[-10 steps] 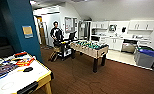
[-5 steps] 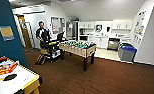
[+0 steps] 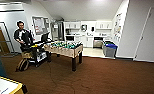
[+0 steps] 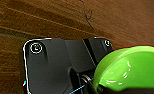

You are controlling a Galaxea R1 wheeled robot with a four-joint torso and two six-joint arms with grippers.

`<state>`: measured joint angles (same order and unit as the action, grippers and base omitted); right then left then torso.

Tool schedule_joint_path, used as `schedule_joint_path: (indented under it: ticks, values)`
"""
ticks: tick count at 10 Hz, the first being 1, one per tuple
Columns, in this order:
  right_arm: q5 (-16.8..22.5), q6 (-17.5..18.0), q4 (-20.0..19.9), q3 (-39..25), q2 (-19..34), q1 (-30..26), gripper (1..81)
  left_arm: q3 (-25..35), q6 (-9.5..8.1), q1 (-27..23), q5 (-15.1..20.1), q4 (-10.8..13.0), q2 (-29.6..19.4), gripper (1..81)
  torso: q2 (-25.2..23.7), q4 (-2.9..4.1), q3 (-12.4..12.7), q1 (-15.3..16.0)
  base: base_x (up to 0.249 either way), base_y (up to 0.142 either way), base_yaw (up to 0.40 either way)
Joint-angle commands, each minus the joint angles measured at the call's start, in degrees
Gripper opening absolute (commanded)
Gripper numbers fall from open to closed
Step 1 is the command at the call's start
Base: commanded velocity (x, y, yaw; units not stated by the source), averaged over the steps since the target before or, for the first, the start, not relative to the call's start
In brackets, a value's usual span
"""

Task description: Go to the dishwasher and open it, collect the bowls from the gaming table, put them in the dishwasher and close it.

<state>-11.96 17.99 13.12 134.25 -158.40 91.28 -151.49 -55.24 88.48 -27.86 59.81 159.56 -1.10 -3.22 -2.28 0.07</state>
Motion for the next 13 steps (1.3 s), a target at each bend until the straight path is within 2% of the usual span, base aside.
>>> schedule_joint_path:
  ticks: [1, 8, 11, 13]
  values:
    - [2.1, -0.3, 1.4, -0.7, 0.5, -2.2, 1.0, -0.3, 0.39, -2.7, 1.0, 0.4, -1.3, 1.0, 0.0, 0.00, 0.0, 0.0, 0.000, 0.000, -0.373]
    - [2.1, -0.3, 1.4, -0.7, 0.5, -2.4, 1.0, -0.3, 0.30, -2.7, 0.7, 0.4, -1.6, 1.0, 0.0, 0.00, 0.0, 0.0, 0.000, 0.000, -0.356]
    - [2.1, -0.3, 1.4, -0.7, 0.5, -2.5, 1.0, -0.3, 0.22, -2.7, 0.4, 0.4, -1.7, 1.0, 0.0, 0.00, 0.0, 0.0, 0.000, 0.000, -0.196]
    - [2.1, -0.3, 1.4, -0.7, 0.6, -2.5, 1.0, -0.3, 0.13, -2.7, 0.3, 0.3, -1.8, 1.0, 0.0, 0.00, 0.0, 0.0, 0.000, -0.091, 0.000]
